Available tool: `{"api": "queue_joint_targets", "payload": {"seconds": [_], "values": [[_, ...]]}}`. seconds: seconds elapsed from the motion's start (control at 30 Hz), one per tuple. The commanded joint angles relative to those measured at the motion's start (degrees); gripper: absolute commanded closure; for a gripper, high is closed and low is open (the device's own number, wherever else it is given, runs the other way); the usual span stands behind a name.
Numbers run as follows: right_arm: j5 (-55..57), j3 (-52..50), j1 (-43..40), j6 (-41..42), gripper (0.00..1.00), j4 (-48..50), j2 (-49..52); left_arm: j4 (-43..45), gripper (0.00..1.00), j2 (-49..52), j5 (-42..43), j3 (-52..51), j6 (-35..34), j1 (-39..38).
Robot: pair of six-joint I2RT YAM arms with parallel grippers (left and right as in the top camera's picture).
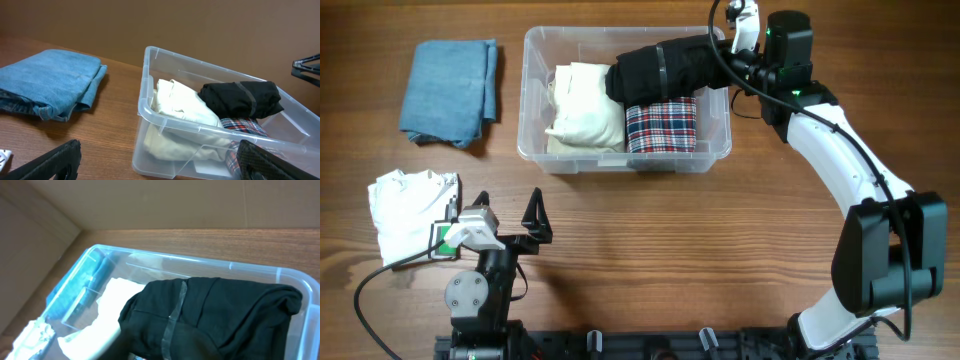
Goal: Pack container
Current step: 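Place the black garment on top of the plaid shirt, release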
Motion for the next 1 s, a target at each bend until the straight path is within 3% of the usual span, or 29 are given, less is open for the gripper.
{"api": "queue_joint_targets", "payload": {"seconds": [0.0, 0.33, 0.43, 0.97], "values": [[0.5, 1.6, 0.2, 0.3, 0.96, -1.3, -1.0, 0.0, 0.0, -0.4, 0.0, -0.5, 1.1, 0.3], [25.0, 21.6, 8.3, -9.3, 0.96, -28.6, -1.0, 0.0, 0.0, -0.4, 0.0, -0.5, 1.1, 0.3], [31.4, 22.8, 10.1, -10.8, 0.96, -29.6, -0.7, 0.0, 0.0, -0.4, 0.0, -0.5, 1.1, 0.3], [38.0, 22.8, 10.1, -8.8, 0.96, -37.5, 17.5, 0.0, 0.0, -0.4, 0.0, -0.5, 1.1, 0.3]]}}
